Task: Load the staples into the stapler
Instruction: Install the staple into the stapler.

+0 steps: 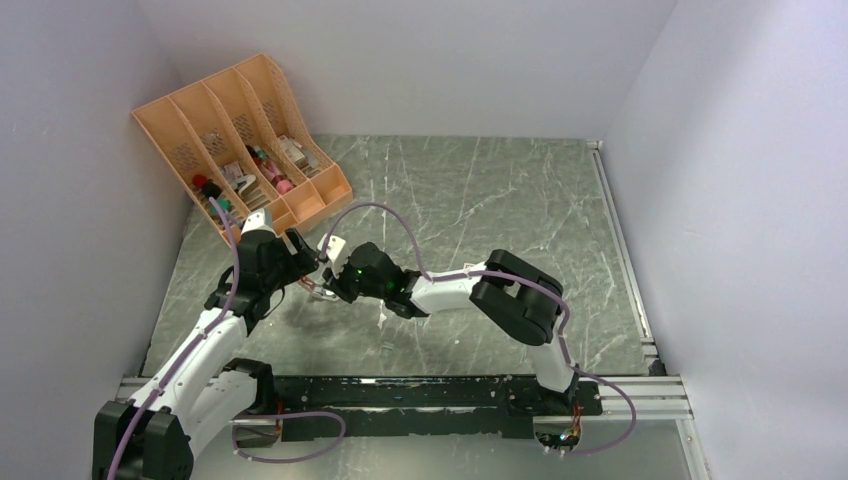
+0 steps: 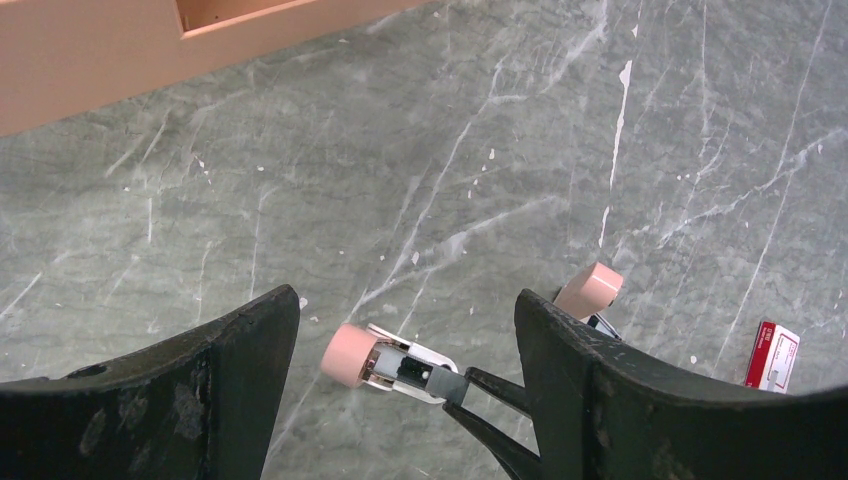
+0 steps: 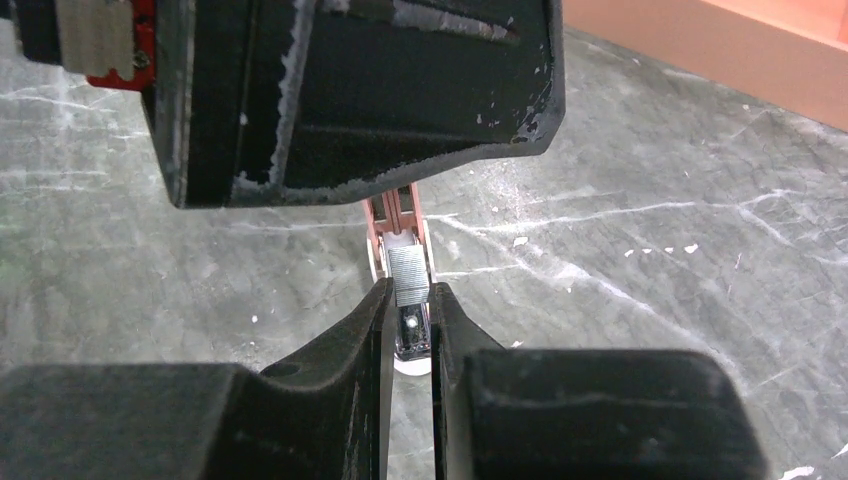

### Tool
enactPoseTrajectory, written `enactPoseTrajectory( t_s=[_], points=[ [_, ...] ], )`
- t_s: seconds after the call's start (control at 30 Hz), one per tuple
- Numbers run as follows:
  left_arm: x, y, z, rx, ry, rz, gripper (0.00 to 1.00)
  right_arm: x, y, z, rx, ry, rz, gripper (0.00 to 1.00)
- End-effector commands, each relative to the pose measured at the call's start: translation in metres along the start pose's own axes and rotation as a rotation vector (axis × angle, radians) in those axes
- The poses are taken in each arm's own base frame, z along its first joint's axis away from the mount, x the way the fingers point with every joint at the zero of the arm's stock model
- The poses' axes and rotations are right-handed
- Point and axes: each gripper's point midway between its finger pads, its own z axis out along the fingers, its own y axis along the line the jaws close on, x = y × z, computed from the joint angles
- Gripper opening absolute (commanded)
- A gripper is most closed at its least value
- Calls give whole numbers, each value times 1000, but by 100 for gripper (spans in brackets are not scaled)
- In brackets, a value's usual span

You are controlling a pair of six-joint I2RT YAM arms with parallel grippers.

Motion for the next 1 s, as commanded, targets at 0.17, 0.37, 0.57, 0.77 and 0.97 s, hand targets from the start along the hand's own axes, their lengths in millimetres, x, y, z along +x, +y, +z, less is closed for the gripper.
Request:
enactPoseTrajectory(
  t_s=[0.17, 0.37, 0.57, 0.77, 0.97],
  points=[
    [-7, -3, -1, 23, -27, 2, 83, -2, 1, 0, 3, 9, 6, 17],
    [-7, -3, -1, 23, -26, 3, 83, 8, 0, 6, 7, 40, 5, 17],
    [-6, -3, -1, 24, -25, 3, 83, 12, 2, 9, -4, 53, 9, 17],
    [-6, -3, -1, 23, -24, 2, 83, 16, 2, 9, -5, 64, 15, 17],
    [-6, -3, -1, 23, -26, 1, 83, 21, 3, 9, -5, 79, 16, 17]
  ],
)
